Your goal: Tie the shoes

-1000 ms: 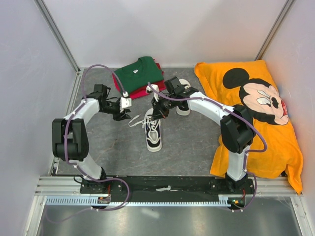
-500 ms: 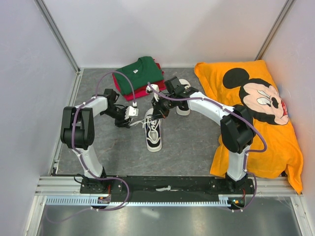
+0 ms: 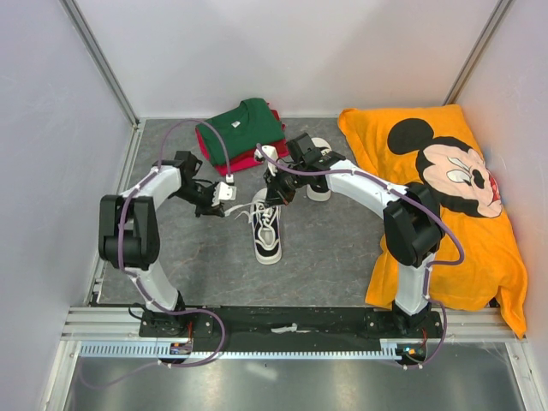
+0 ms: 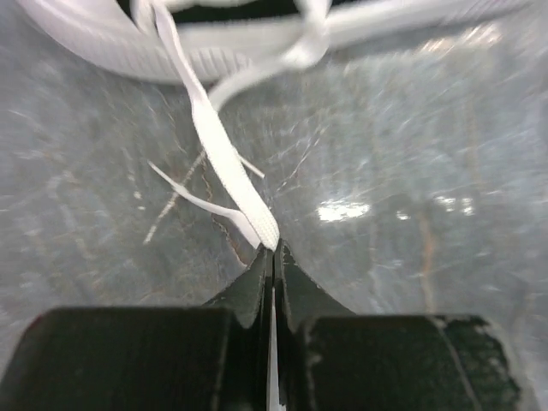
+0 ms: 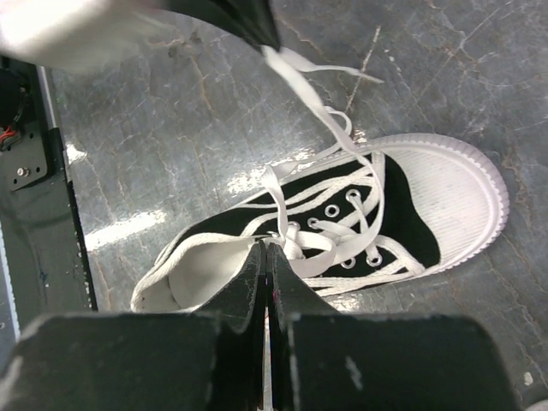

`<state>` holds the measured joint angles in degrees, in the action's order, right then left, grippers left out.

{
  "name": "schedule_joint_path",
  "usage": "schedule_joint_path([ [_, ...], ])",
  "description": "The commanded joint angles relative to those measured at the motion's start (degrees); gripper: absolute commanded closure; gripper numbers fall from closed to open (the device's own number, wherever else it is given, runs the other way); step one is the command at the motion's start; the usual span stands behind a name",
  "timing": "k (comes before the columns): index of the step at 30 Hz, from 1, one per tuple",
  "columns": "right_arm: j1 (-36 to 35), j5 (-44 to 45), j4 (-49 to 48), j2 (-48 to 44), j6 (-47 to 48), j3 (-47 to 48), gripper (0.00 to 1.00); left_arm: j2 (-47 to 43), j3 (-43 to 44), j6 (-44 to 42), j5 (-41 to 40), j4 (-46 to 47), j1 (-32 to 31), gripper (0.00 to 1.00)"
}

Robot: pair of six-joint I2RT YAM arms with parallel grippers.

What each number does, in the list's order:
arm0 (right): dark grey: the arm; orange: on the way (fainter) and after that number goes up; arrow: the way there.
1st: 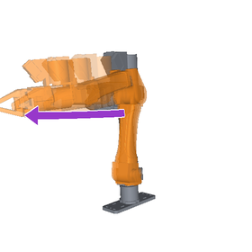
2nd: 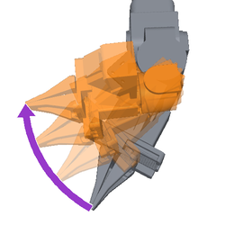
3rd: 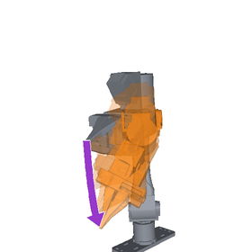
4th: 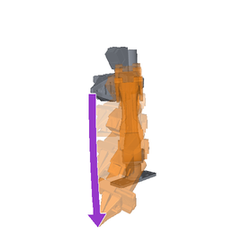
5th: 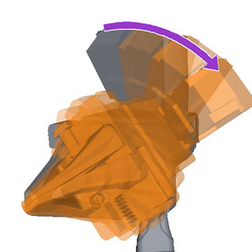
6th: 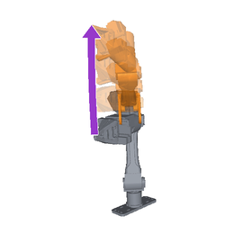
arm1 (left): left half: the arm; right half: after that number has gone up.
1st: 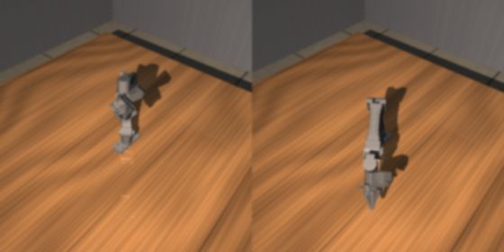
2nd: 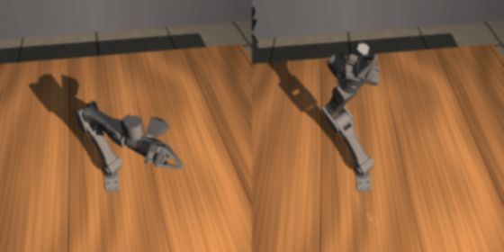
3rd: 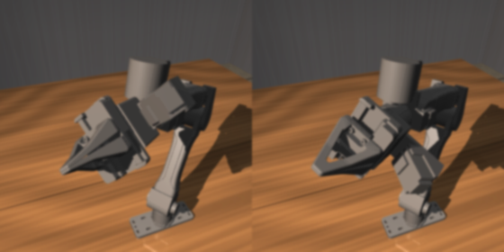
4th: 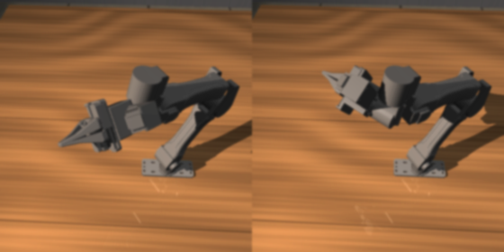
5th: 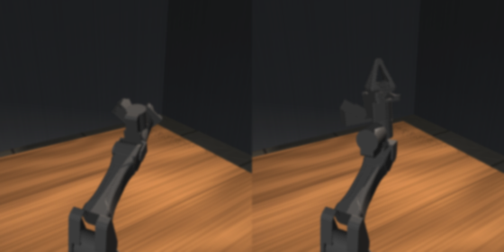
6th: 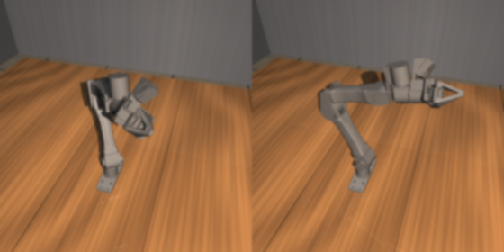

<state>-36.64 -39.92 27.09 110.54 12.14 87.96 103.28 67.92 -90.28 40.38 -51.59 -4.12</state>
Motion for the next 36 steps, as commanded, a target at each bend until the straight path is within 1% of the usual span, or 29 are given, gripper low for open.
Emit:
schedule_joint_path([
  [1, -0.36, 2.65, -2.83, -2.08, -1.24, 0.89, 1.0, -10.81, 2.48, -2.09, 8.57, -10.7, 0.69, 0.98],
  [4, -0.36, 2.83, -3.89, -2.44, -2.47, 1.24, 1.0, -15.38, 2.66, -3.49, 11.99, -18.44, 0.61, 0.98],
  [7, -0.36, 2.22, -4.76, -2.35, -3.88, 1.86, 1.0, -19.16, 1.17, -3.77, 14.11, -21.7, -0.97, 0.98],
  [8, -0.27, 2.13, -5.29, -2.35, -4.31, 2.03, 1.0, -19.78, 0.64, -2.98, 15.24, -21.62, -2.54, 0.98],
  [10, -0.36, 1.69, -5.56, -2.09, -4.41, 2.21, 1.0, -21.01, -0.42, 0.79, 17.44, -20.31, -4.4, 0.98],
  [11, -0.27, 1.25, -5.47, -2.08, -4.41, 2.3, 1.0, -21.45, -0.59, 2.81, 20.58, -18.91, -6.23, 0.99],
  [12, -0.27, 0.99, -5.47, -2.08, -4.23, 2.21, 1.0, -21.89, -1.38, 8.14, 22.27, -17.33, -7.38, 0.98],
  [13, -0.36, 0.64, -5.47, -2.26, -4.23, 2.13, 1.0, -22.86, -2.08, 11.41, 24.11, -11.66, -8.61, 0.99],
  [14, -0.36, -0.15, -5.56, -2.35, -4.14, 1.95, 1.0, -23.65, -2.96, 14.84, 26.83, -7.86, -11.67, 0.98],
  [15, -0.36, -0.68, -5.56, -2.35, -4.14, 1.86, 1.0, -24.44, -5.49, 23.22, 27.81, -3.47, -13.44, 0.98],
  [16, -0.36, -1.03, -5.65, -2.35, -4.23, 1.86, 1.0, -25.32, -7.0, 27.92, 28.26, 2.66, -15.37, 0.98],
  [17, -0.36, -1.47, -5.56, -2.35, -4.23, 1.77, 1.0, -27.41, -8.84, 32.66, 27.91, 14.47, -19.22, 0.98],
  [18, -0.36, -2.34, -5.56, -2.35, -4.14, 1.86, 1.0, -28.31, -12.69, 42.54, 26.78, 22.42, -21.26, 0.99],
  [19, -0.36, -2.61, -5.65, -2.35, -4.06, 1.77, 1.0, -29.27, -14.55, 46.99, 25.2, 29.03, -23.37, 0.99],
  [20, -0.27, -2.97, -5.65, -2.17, -4.06, 1.77, 1.0, -29.89, -16.31, 50.52, 21.88, 41.36, -26.87, 0.98],
  [21, -0.36, -3.66, -5.65, -2.17, -4.06, 1.69, 1.0, -29.64, -18.85, 56.38, 20.19, 46.01, -28.38, 0.98],
  [22, -0.36, -4.11, -5.65, -2.09, -3.88, 1.77, 1.0, -29.02, -19.57, 58.44, 18.52, 49.54, -29.88, 0.98],
  [23, -0.36, -4.46, -5.56, -2.08, -3.88, 1.6, 1.0, -28.23, -20.1, 59.77, 15.11, 53.23, -32.42, 0.99],
  [25, -0.36, -4.9, -5.47, -2.17, -3.27, 1.6, 1.0, -25.16, -21.68, 62.59, 11.14, 61.32, -34.19, 0.98],
  [26, -0.36, -4.82, -5.3, -2.17, -3.09, 1.51, 1.0, -24.28, -22.82, 63.46, 7.21, 64.57, -35.16, 0.98],
  [27, -0.36, -4.9, -5.12, -2.26, -2.65, 1.42, 1.0, -22.62, -25.01, 64.52, 5.43, 70.95, -35.6, 0.98],
  [29, -0.36, -5.25, -4.86, -2.44, -2.04, 0.99, 1.0, -20.5, -25.91, 64.44, 2.7, 73.73, -36.13, 0.93],
  [31, -0.36, -5.34, -4.68, -2.52, -1.95, 0.89, 1.0, -19.79, -25.65, 64.09, 2.07, 73.22, -36.22, 0.74],
  [32, -0.36, -5.34, -4.33, -2.61, -1.69, 0.89, 1.0, -20.75, -25.73, 63.13, 2.07, 71.39, -36.05, 0.7],
  [33, -0.36, -5.34, -4.24, -2.7, -1.68, 0.89, 1.0, -22.67, -26.34, 59.64, 2.68, 69.28, -35.78, 0.62],
  [34, -0.36, -5.43, -4.24, -2.7, -1.68, 0.98, 1.0, -27.3, -27.04, 58.04, 3.99, 65.0, -35.43, 0.58],
  [35, -0.36, -5.43, -4.24, -2.7, -1.77, 1.07, 1.0, -30.65, -27.66, 57.24, 6.7, 62.78, -33.43, 0.53],
  [36, -0.53, -5.43, -4.24, -2.53, -2.03, 1.24, 1.0, -33.65, -28.62, 57.76, 7.42, 60.67, -32.28, 0.47],
])
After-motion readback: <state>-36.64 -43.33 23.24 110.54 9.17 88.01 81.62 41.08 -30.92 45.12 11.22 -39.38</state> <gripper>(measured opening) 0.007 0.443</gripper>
